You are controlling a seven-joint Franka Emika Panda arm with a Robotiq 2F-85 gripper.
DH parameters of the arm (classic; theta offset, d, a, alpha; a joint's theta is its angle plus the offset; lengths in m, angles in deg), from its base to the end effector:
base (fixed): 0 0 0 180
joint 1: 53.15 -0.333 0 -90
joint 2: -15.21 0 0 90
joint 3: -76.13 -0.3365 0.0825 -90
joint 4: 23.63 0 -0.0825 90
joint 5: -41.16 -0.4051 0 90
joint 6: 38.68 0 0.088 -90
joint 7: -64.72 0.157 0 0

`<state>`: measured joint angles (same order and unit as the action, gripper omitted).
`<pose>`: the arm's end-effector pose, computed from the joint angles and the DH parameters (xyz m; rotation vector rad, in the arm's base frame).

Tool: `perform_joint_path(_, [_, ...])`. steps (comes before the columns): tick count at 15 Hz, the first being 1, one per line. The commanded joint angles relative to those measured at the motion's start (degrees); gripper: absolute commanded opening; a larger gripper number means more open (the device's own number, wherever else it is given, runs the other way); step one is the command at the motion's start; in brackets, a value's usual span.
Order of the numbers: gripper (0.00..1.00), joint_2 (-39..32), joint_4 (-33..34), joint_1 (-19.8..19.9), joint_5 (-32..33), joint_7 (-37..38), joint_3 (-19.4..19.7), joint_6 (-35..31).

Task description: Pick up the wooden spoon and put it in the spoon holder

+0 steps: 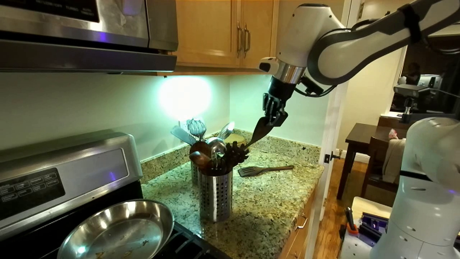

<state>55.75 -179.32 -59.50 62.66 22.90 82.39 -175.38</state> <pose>0.3873 -0.0123 0.4314 2.4481 1.2891 0.3817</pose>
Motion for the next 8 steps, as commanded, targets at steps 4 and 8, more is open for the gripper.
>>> perform_joint_path(4, [0.05,9.84,4.75,-3.08,-4.86,-6.81,-0.29,12.02])
perform_joint_path(8, [0.05,13.52,6.16,-3.50,-5.36,-6.20,-1.69,17.37])
